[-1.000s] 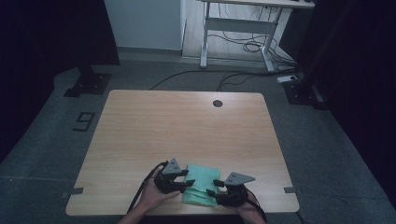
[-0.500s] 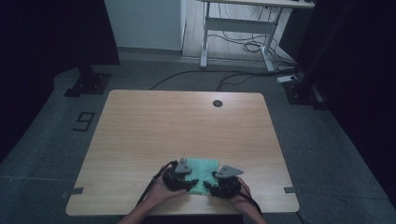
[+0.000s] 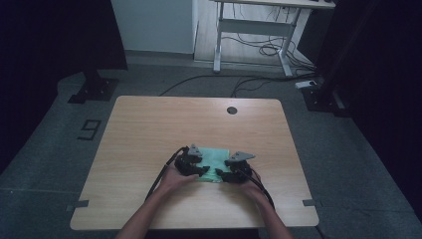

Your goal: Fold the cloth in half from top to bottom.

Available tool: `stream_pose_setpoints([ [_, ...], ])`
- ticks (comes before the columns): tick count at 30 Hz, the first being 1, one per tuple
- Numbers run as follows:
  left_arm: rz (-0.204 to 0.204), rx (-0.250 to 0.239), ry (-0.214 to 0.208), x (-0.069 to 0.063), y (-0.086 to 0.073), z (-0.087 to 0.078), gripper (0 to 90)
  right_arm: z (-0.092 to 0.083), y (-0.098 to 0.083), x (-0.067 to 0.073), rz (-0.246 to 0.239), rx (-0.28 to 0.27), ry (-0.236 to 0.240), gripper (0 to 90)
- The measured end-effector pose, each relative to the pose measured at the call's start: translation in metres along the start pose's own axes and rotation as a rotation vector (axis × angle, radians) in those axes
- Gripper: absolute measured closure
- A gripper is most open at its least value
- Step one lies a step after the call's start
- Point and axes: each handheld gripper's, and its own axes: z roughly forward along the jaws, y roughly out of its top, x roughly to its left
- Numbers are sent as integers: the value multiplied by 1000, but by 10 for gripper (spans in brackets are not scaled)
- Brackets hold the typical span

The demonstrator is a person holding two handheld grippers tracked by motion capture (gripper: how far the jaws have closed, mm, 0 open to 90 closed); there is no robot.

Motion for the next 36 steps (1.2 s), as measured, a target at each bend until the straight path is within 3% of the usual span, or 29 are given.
stream_pose_setpoints([
  [7, 10, -13, 28, -3, 0, -8, 432, -4, -2, 0, 12, -11, -1, 403],
  [9, 16, -69, 44, -10, -1, -27, 426, -20, 1, 2, 33, -77, 3, 400],
  [10, 16, -69, 44, -10, -1, -27, 425, -20, 1, 2, 33, -77, 3, 400],
  [12, 26, -115, 57, -18, -5, -48, 422, -39, 1, 9, 18, -126, 1, 392],
  [13, 26, -115, 57, -18, -5, -48, 422, -44, 1, 11, 17, -139, 2, 392],
  [14, 24, -131, 60, -22, -9, -60, 420, -49, 0, 13, 21, -150, 8, 390],
  [19, 2, -135, 69, -27, -24, -78, 406, -64, -9, 20, 16, -163, 8, 383],
  [21, -9, -138, 76, -30, -39, -88, 404, -75, -18, 24, 26, -174, 11, 374],
  [30, -48, -151, 98, -33, -76, -108, 395, -103, -51, 34, 66, -212, -32, 366],
  [36, -60, -158, 96, -32, -82, -112, 394, -105, -60, 33, 91, -220, -45, 358],
])
